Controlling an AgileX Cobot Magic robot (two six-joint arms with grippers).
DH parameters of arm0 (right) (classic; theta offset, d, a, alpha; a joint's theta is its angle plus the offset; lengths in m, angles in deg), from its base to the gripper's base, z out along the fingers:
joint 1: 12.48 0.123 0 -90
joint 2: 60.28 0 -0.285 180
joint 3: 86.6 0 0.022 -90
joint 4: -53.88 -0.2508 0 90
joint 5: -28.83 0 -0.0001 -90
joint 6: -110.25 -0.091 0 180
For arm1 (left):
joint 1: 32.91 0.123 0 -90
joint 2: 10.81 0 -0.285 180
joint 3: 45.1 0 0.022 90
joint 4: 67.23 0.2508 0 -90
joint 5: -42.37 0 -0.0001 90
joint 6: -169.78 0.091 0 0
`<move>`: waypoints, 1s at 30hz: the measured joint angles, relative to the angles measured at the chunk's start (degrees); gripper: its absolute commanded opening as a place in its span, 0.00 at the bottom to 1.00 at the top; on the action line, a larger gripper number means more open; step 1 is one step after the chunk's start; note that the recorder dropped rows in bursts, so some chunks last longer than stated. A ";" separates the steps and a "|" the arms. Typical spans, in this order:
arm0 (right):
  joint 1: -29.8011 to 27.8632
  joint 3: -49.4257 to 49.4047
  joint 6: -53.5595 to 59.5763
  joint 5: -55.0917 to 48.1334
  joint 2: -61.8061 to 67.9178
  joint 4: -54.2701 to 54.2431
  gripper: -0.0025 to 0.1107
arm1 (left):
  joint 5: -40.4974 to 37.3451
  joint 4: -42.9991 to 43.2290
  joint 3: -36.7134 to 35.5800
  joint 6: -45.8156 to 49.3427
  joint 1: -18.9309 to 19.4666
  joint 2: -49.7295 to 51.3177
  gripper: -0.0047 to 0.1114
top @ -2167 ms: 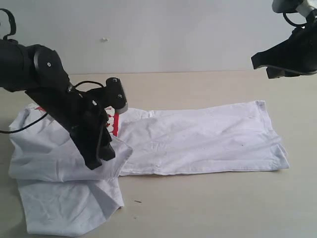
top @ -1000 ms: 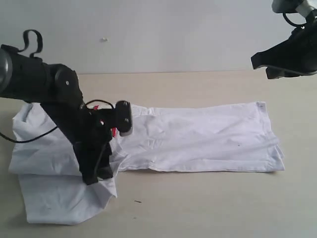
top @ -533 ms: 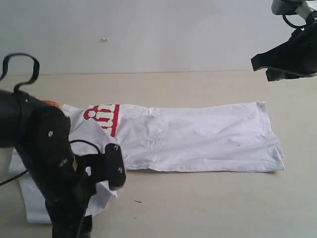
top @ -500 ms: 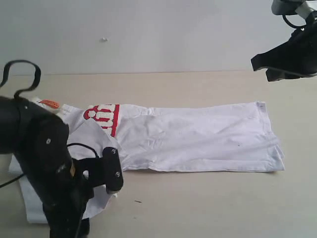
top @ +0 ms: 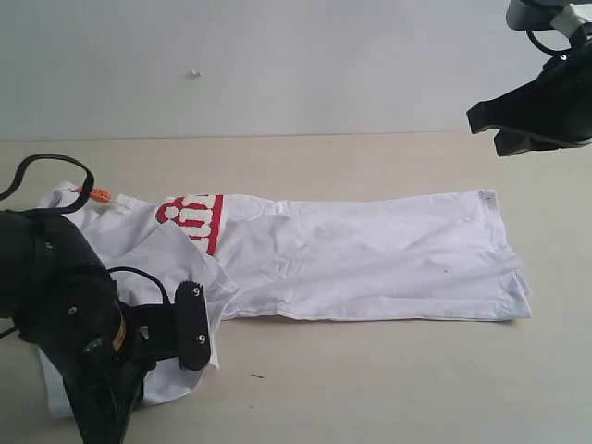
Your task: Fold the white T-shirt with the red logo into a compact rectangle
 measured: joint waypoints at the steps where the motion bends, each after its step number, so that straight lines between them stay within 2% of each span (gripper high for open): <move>1: 0.00 0.00 0.00 0.00 0.00 0.00 0.02 | -0.31 0.71 0.41 0.00 0.00 0.00 0.04; 9: 0.00 0.00 0.00 0.00 0.00 -0.04 0.02 | -11.62 0.33 5.38 3.30 0.00 -4.03 0.04; 16: 0.00 0.00 0.00 0.00 0.00 -0.14 0.02 | -13.28 2.36 8.09 11.61 0.00 -9.41 0.04; 22: 0.00 0.00 0.00 0.00 0.00 -0.14 0.02 | -8.12 17.16 10.25 14.64 0.00 -10.49 0.04; 26: 0.00 0.00 0.11 0.00 0.00 -0.14 0.02 | 1.31 26.83 10.95 14.87 0.00 -9.22 0.04; 30: 0.00 0.00 0.11 0.00 0.00 -0.14 0.02 | 9.86 32.79 11.08 14.87 0.82 -6.29 0.04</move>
